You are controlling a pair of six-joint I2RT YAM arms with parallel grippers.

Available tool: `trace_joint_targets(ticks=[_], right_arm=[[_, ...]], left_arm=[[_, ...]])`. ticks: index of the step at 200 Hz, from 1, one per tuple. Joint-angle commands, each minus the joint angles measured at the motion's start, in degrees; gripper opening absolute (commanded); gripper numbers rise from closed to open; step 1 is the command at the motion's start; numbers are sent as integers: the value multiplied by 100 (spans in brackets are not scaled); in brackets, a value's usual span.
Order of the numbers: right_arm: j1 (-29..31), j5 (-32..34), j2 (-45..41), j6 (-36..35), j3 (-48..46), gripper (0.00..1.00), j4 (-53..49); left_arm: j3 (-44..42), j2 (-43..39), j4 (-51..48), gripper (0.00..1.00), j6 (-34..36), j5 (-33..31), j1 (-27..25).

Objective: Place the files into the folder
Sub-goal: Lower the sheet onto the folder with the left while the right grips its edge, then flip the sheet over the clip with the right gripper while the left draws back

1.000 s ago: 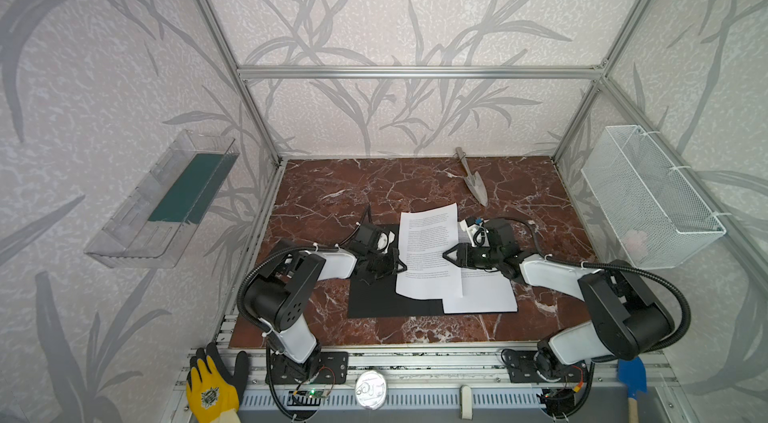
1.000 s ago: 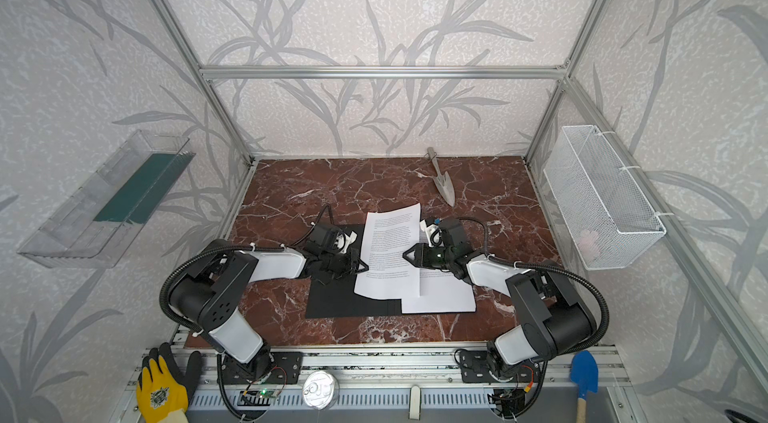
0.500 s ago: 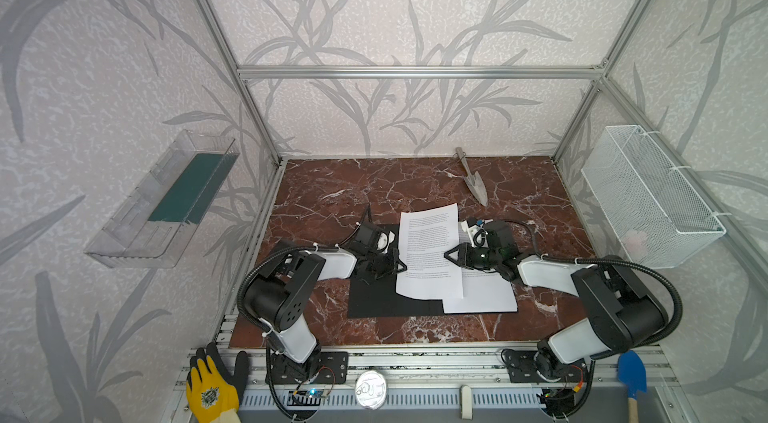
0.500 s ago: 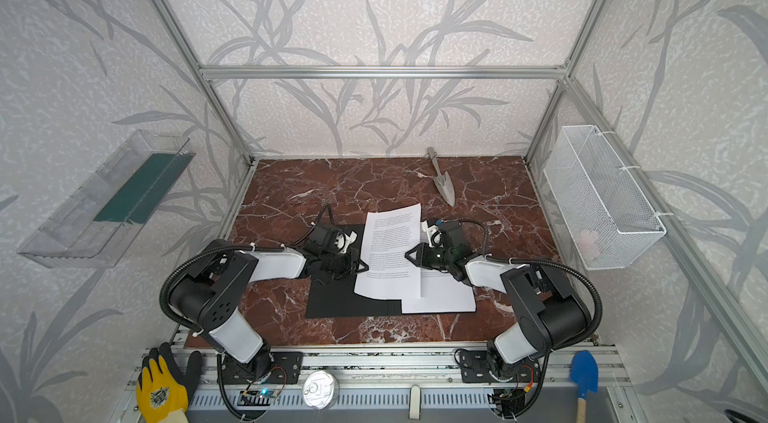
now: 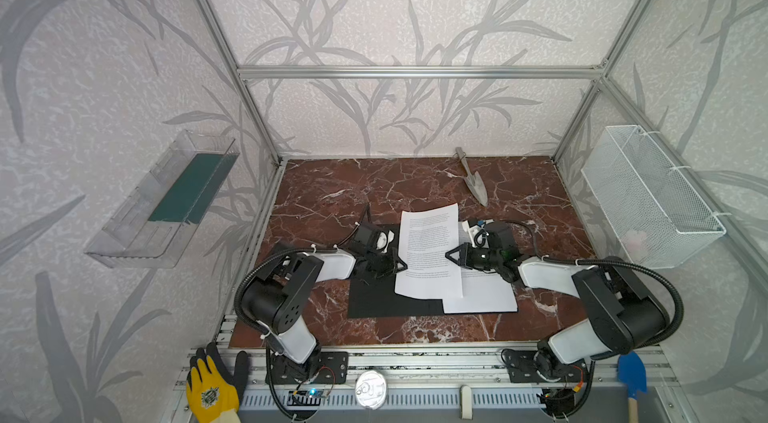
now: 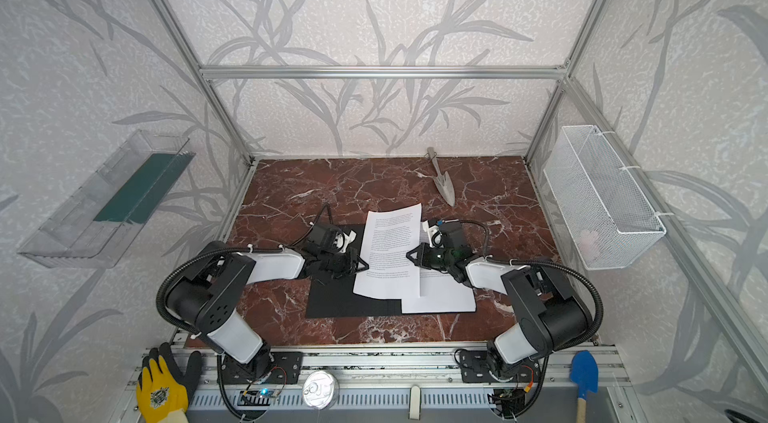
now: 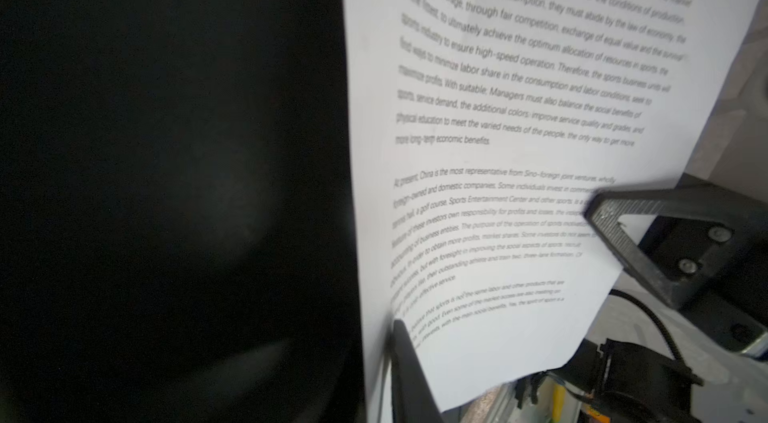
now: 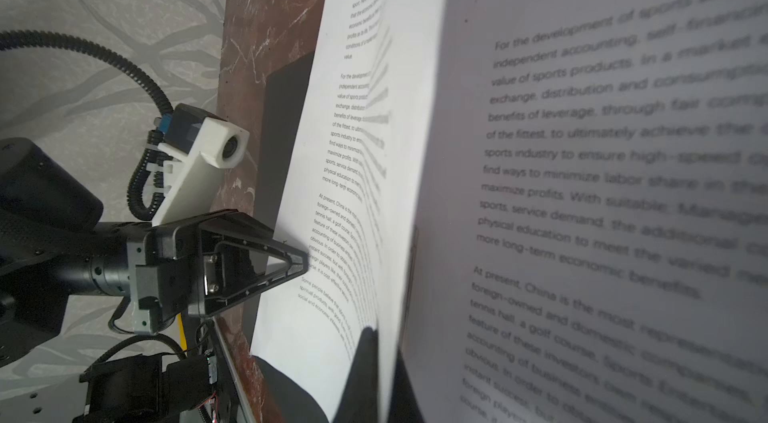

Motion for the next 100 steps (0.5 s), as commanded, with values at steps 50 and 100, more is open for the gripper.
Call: trace_joint_targets(ticks=[50,100], right_arm=[[11,136,-1684,-1354,728,0,-2419],[-80,996,-2520,-2308,1358,0,-4503]], left_arm=[[-545,-2120,-73,56,272,-604,-248],[-1182,-4524,-215,99,612,-2013,-781]])
